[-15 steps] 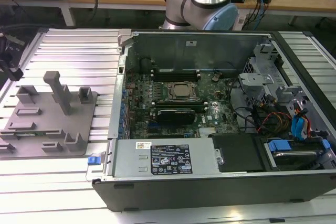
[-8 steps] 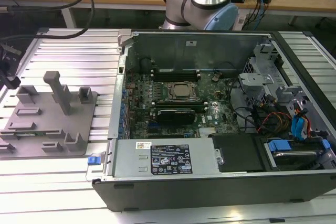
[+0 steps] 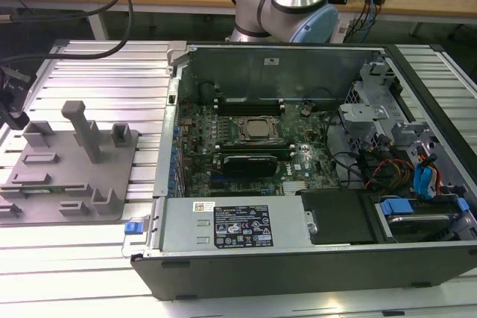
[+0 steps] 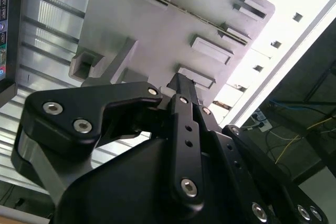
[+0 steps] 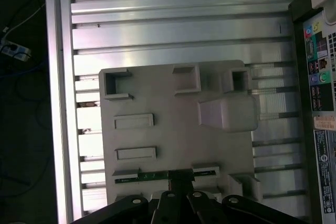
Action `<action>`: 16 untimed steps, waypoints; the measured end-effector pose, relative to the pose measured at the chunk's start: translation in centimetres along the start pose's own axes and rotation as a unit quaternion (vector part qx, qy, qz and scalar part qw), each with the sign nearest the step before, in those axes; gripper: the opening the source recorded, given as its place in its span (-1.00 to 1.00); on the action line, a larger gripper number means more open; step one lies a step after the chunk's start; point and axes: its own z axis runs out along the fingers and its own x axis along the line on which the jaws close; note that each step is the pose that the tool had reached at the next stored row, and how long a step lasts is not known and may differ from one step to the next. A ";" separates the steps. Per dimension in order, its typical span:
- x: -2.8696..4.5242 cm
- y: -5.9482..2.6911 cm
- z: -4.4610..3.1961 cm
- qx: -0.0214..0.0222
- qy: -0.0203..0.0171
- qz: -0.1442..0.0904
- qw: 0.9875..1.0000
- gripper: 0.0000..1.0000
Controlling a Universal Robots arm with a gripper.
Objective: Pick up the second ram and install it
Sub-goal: 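Pick up the second ram and move it above second insertion slot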
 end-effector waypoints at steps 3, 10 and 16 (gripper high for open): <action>0.00 0.00 0.01 0.000 0.000 0.000 1.000 -0.84; 0.00 0.00 0.05 0.000 0.000 -0.011 1.000 -0.84; 0.00 0.00 0.06 -0.002 0.002 -0.043 0.999 -0.84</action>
